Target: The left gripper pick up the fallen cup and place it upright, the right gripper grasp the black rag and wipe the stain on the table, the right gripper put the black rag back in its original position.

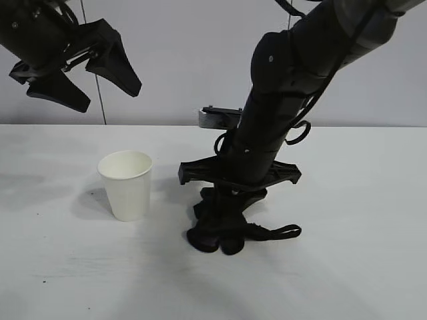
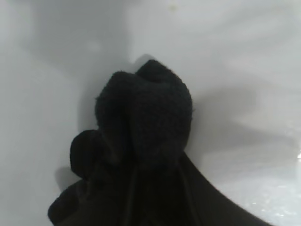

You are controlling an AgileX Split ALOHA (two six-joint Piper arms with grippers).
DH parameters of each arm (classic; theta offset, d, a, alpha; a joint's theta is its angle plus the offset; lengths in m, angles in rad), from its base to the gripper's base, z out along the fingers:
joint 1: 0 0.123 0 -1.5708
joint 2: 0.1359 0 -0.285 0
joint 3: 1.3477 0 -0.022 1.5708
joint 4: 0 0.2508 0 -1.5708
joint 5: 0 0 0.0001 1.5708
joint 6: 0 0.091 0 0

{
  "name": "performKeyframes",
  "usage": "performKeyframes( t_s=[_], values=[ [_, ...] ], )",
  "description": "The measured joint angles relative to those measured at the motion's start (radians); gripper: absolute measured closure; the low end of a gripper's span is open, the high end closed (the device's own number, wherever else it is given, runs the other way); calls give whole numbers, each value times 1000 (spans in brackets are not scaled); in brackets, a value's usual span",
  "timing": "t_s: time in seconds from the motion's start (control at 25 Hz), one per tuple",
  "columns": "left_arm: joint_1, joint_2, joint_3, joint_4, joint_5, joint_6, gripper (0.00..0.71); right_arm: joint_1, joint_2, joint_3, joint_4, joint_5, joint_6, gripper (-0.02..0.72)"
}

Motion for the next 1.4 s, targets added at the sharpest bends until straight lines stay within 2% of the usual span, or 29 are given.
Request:
performKeyframes(
  t_s=[0.16, 0.48, 0.6, 0.8, 0.84, 0.88, 0.92, 0.96, 1.0, 1.04, 1.16, 1.4],
  values=[
    [0, 0, 0, 0, 1, 0, 16, -53, 0, 0, 19, -1, 8, 580],
    [0, 0, 0, 4, 1, 0, 16, -258, -7, 0, -44, 5, 27, 580],
    [0, 0, 0, 4, 1, 0, 16, -315, -23, 2, -75, 38, 26, 580],
    [0, 0, 0, 4, 1, 0, 16, -337, -63, 15, -134, 123, 17, 577],
    [0, 0, 0, 4, 1, 0, 16, -337, -77, 18, -144, 135, 27, 544],
    [0, 0, 0, 4, 1, 0, 16, -337, -91, 20, -154, 140, 37, 466],
    [0, 0, 0, 4, 1, 0, 16, -337, -109, 20, -163, 146, 40, 367],
    [0, 0, 0, 4, 1, 0, 16, -337, -127, 20, -170, 151, 41, 232],
    [0, 0, 0, 4, 1, 0, 16, -338, -143, 20, -172, 156, 41, 141],
    [0, 0, 0, 4, 1, 0, 16, -339, -161, 20, -171, 158, 41, 87],
    [0, 0, 0, 4, 1, 0, 16, -346, -213, 20, -131, 174, 41, 28],
    [0, 0, 0, 4, 1, 0, 16, -393, -302, 20, 51, 196, -48, 13]
  ],
)
